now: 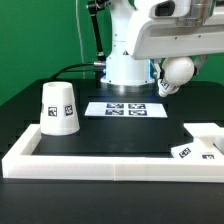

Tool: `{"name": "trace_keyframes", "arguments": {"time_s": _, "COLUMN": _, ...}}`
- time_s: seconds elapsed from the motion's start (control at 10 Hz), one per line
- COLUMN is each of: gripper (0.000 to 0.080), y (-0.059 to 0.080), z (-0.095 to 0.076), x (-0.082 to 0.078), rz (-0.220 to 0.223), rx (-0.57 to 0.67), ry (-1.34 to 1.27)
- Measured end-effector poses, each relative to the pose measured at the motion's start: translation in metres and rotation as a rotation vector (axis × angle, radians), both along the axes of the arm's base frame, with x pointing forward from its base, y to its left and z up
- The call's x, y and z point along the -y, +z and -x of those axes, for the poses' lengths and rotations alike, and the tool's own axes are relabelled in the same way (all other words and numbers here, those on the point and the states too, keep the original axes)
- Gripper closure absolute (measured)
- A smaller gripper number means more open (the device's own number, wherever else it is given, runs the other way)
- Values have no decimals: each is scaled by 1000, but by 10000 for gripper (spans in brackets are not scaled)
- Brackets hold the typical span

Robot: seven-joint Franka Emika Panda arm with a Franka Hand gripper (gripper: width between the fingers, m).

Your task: Assemble lamp

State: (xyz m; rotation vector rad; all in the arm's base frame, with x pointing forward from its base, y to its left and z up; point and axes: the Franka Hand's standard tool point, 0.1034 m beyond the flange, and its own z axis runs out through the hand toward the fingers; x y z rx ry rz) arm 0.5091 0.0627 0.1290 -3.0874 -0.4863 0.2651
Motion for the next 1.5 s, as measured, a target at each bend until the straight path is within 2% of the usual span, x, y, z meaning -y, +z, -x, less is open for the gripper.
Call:
{"name": "trace_keyframes", "arguments": {"time_s": 0.2, "gripper": 222, "y": 0, "z": -7, "x": 2, "rz": -31, "rx": 149, "ry": -1}}
{"name": "trace_keyframes", "arguments": {"time_s": 0.5, "gripper": 222, "y": 13, "z": -34, "x": 13, "rz": -77, "rx": 333, "ry": -1}}
{"name": "trace_keyframes", "arguments": {"time_s": 0.7, "gripper": 222, "y": 20, "z": -45, "x": 14, "rz": -82, "rx": 436, "ry": -21}}
{"name": "trace_keyframes", "arguments": {"time_s": 1.1, "gripper": 222, "y": 13, "z": -45, "x": 11, "rz": -81, "rx": 437, "ry": -15}}
{"name": "trace_keyframes", "arguments": {"time_s": 1.4, "gripper": 222, "y": 30, "z": -79, "x": 0, "rz": -96, "rx": 442, "ry": -22}}
{"name": "trace_keyframes", "arguments": {"time_s": 1.5, "gripper": 222, "y": 37, "z": -92, "x": -10, "rz": -106, "rx": 465, "ry": -37}}
